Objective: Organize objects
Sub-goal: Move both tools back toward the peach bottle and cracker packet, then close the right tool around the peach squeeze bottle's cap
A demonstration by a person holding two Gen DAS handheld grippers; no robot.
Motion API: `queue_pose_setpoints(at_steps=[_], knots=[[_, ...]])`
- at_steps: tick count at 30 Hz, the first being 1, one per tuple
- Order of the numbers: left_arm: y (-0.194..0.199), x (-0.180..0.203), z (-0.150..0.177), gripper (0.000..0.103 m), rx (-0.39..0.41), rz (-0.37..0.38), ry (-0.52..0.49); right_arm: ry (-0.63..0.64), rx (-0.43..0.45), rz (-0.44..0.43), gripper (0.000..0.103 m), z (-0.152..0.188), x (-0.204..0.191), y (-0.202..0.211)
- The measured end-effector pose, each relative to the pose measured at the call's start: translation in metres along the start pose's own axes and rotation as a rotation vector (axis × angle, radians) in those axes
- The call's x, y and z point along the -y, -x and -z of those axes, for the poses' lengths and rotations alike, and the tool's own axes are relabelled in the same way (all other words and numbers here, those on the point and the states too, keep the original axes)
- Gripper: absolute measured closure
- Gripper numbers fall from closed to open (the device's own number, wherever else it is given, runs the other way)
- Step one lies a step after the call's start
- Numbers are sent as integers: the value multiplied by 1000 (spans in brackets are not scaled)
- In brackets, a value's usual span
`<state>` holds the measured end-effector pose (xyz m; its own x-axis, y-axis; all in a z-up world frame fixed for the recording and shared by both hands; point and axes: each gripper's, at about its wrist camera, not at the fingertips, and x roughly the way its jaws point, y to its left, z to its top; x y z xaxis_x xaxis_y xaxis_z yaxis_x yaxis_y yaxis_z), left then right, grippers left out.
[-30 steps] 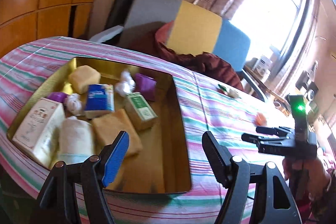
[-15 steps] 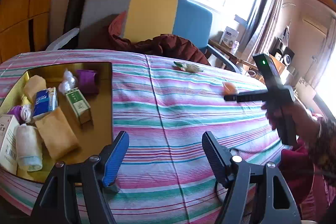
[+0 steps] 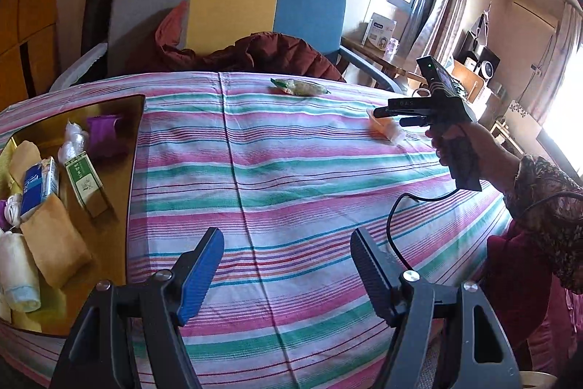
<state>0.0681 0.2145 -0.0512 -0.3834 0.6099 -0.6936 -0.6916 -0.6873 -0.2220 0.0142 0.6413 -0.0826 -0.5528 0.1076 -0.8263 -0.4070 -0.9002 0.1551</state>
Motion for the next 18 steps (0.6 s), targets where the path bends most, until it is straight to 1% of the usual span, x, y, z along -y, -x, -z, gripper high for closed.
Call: queue_pose_setpoints(at_steps=[1,3,4,7,9,12,14,16,18], knots=[[-4,1,-1,30,-9,3,3,-6,-11,-10,23,0,1,-6],[-12,3,-4,30,-23,13,6,-17,-35,-33,29,0,4,-15],[-15,5,-7,30,-26,14,3,-15,-44,-45,29,1,3,-18],[-29,12,-18,30,-36,33,-3,9,-54,-38,38,2,-3,-22],[-39,16,-27,30,-44,38,-7,28,-69,-28,47,3,-8,-22],[-57,23,-45,30,-52,51,-11,3,-97,-34,49,4,-8,-22],[-73,25,-60,30,-70,45,-11,-31,-117,-45,49,4,-4,-20],[-91,26,-77,30,-94,48,-2,-67,-138,-52,49,5,1,-18],[-110,23,-94,30,-107,48,28,-89,-155,-55,49,5,5,-16]])
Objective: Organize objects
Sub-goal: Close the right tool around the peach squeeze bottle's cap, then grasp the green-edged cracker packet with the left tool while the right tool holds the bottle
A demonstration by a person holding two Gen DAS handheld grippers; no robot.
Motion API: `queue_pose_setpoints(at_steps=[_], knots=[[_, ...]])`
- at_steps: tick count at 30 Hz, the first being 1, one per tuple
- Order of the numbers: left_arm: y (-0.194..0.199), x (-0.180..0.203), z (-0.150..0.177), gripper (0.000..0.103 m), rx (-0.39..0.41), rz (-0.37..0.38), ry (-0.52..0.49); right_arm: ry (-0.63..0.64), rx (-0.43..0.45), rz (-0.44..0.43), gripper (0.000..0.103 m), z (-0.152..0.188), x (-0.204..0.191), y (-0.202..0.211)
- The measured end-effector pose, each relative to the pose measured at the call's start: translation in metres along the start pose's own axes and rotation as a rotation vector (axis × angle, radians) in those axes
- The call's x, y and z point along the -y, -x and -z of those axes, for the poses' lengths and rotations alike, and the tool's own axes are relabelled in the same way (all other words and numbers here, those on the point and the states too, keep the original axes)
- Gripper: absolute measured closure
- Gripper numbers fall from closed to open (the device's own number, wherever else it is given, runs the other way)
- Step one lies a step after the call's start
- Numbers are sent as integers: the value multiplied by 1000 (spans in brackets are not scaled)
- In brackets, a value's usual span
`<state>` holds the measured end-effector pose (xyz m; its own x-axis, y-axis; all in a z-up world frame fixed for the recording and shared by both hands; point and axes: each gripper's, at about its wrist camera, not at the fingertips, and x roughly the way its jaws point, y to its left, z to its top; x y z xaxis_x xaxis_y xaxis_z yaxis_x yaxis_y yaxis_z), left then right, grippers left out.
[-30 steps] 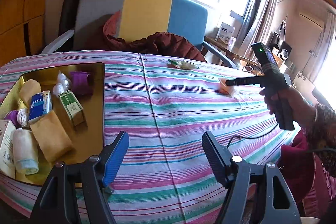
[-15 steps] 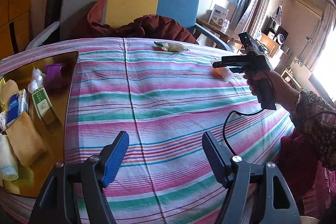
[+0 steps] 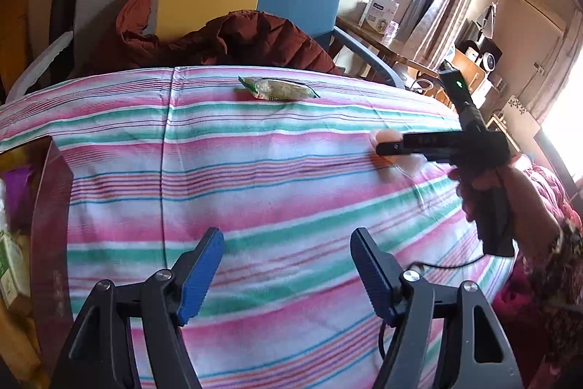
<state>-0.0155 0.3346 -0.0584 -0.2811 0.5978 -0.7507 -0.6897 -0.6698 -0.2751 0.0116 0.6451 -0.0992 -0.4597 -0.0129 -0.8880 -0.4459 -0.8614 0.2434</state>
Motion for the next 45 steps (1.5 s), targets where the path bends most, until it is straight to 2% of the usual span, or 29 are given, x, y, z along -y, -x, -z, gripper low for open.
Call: queue_pose_setpoints(at_steps=[2,6,9,14,16,18,22,25,28,29,32,35,37,41,45], knots=[[-23,-7,-21,30,-21,10,46,-18,-9,-8,49,1,3,2],[-69,-16,-70,30,-24,-69,63,-58,-22,-49,49,0,10,1],[-100,-22,-106,30,-22,-89,79,-62,-27,-57,49,-1,11,1],[-138,-5,-164,30,16,-204,-77,-77,-33,-79,48,-5,15,-1],[-153,-8,-183,29,-1,-192,-62,-77,-35,-83,47,-6,15,-1],[-168,-13,-195,24,-29,-151,-20,-73,-38,-82,46,-6,13,-2],[-200,-10,-195,23,-131,-128,-66,-56,-40,-80,45,-6,12,-4],[-195,-3,-182,23,-138,11,-81,-75,-41,-99,45,-7,16,-3],[-187,17,-156,24,-222,145,-123,-104,-43,-118,45,-7,20,-2],[-183,25,-145,24,-253,166,-152,-112,-45,-121,45,-7,20,-1],[-165,40,-121,24,-247,166,-229,-139,-43,-117,45,-7,24,1],[-150,44,-124,23,-149,99,-228,-162,-31,-78,45,-6,31,6],[-152,47,-134,23,-113,74,-218,-185,-32,-65,45,-7,40,5],[-174,59,-151,22,-128,69,-218,-219,-32,-97,45,-9,47,5],[-201,71,-146,22,-187,71,-262,-223,-34,-102,45,-11,49,5]])
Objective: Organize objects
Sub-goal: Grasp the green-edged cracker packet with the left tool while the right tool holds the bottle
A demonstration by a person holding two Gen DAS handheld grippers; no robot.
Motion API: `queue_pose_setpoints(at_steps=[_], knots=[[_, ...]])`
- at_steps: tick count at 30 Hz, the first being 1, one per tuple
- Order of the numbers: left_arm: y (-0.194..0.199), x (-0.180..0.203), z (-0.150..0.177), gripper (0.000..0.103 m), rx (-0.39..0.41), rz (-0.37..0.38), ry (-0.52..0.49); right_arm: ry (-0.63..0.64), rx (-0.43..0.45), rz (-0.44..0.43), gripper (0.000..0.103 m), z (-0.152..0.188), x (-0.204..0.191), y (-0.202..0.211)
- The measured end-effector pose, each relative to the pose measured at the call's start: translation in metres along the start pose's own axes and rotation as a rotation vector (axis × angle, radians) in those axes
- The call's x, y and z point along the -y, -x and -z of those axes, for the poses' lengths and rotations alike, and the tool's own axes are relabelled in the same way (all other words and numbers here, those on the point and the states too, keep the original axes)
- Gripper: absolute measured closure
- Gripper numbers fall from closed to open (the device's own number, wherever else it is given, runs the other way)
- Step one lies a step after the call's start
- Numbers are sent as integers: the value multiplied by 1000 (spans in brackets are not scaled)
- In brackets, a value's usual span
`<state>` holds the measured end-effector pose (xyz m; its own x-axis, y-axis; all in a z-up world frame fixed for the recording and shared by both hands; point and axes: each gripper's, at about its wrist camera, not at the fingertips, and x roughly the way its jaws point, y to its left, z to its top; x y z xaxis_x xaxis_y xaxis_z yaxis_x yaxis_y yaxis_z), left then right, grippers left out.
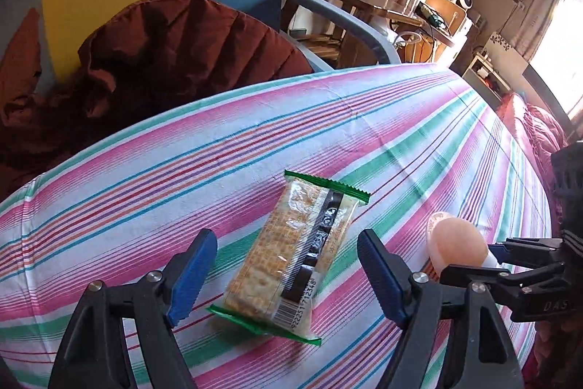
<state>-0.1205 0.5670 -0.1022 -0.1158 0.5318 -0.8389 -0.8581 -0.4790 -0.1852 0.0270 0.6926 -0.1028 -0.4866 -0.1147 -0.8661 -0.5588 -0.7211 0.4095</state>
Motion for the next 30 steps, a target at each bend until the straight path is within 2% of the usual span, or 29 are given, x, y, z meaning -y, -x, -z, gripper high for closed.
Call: queue_pose_setpoints(at_steps=[2,4,8,12,15,19,25,29,30], knots=[[-9,4,4,23,-19,9,-6,-2,-1,-3,44,-1,0,0],[-7,6,8,25,14,0,-10,1,-1,-1,44,-2,0,0],[1,-2,18,43,71,41,66,9,0,6,44,-3,-1,0],[8,-12,31,49,121,87,134,22,3,16,43,-3,-3,0],[8,-13,33,54,126,73,155,31,4,24,44,-3,-4,0],[2,-2,24,53,99,13,146,34,5,25,44,-4,-2,1],[-14,27,16,51,81,-159,19,68,-1,47,44,-1,-7,3],[-12,28,23,51,111,-177,-4,103,0,73,43,11,-1,8],[-10,26,24,58,117,-173,2,105,1,76,43,12,-1,8]])
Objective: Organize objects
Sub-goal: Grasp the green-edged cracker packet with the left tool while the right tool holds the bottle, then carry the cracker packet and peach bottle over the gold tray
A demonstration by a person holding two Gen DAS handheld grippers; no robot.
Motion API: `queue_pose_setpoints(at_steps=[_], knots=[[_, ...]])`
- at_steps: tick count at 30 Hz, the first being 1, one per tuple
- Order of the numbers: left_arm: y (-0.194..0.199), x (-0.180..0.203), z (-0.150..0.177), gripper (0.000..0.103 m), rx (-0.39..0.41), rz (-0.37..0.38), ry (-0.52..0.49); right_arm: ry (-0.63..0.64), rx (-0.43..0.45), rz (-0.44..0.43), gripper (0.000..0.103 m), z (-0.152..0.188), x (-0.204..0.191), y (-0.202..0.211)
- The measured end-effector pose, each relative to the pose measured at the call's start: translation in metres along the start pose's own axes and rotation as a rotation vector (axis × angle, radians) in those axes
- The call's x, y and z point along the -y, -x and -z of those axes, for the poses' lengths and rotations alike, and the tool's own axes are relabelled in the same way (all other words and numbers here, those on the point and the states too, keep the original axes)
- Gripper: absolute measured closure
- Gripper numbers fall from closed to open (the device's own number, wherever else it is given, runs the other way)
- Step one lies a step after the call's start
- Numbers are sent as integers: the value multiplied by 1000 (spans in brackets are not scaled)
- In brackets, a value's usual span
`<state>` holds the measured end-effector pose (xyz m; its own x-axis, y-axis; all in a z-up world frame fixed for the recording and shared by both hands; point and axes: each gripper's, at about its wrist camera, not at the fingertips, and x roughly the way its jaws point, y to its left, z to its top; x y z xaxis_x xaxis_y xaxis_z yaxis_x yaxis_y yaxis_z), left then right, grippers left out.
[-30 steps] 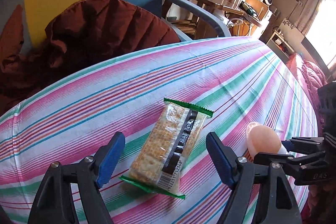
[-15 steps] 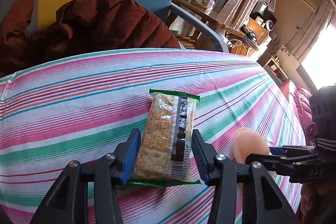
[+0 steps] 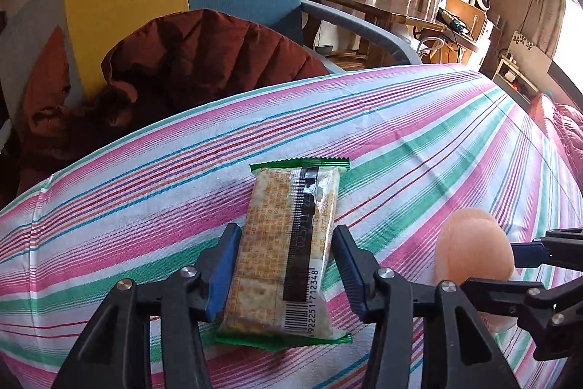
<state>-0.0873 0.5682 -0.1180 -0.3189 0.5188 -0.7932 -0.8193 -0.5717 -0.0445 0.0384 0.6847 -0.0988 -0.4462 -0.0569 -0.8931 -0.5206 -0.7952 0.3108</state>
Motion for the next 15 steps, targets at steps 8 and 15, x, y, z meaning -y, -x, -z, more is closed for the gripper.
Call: queue_pose_setpoints(at_steps=[8,15], knots=[[27,-16,25,66,38,28,50,110,16,59,56,2,-19,2],[61,-39,60,66,78,57,194,160,43,3,57,-2,-29,7]])
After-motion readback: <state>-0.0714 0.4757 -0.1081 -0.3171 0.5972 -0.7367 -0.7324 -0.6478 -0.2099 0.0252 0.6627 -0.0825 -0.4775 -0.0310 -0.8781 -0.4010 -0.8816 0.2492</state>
